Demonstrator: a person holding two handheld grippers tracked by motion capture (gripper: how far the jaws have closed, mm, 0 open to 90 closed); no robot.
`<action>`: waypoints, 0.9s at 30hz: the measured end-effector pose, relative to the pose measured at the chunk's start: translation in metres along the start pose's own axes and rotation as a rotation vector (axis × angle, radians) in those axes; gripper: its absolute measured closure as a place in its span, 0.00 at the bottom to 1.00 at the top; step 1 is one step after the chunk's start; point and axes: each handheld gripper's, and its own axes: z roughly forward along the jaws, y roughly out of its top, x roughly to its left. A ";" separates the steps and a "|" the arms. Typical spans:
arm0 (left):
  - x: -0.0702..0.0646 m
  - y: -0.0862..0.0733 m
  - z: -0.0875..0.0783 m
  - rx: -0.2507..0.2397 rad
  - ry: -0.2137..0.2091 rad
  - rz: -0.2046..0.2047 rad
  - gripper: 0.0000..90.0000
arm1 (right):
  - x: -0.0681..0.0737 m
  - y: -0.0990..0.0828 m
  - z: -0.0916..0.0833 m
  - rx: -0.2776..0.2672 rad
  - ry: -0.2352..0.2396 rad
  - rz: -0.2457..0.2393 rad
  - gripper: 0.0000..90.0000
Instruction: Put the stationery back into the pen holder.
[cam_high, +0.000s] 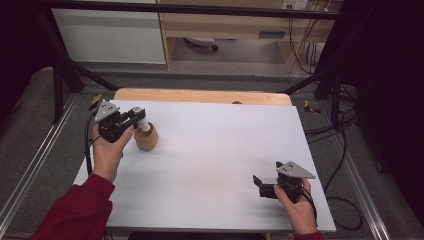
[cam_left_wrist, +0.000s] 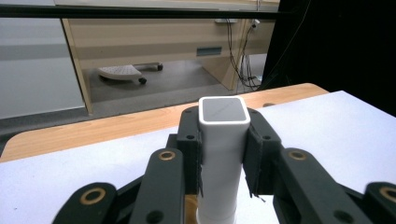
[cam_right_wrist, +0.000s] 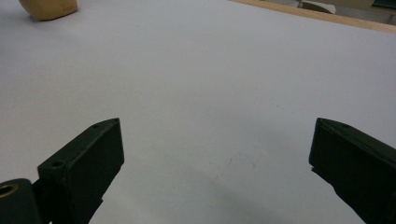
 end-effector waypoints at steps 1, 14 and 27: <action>0.000 -0.001 0.000 0.000 0.001 -0.001 0.79 | 0.000 0.000 0.000 -0.001 -0.001 -0.002 0.04; 0.001 -0.005 0.005 0.003 0.005 -0.015 0.79 | 0.002 0.000 0.001 0.001 0.004 -0.020 0.04; 0.008 -0.016 0.010 0.016 0.032 -0.020 0.79 | 0.003 -0.001 0.002 0.009 0.008 -0.026 0.04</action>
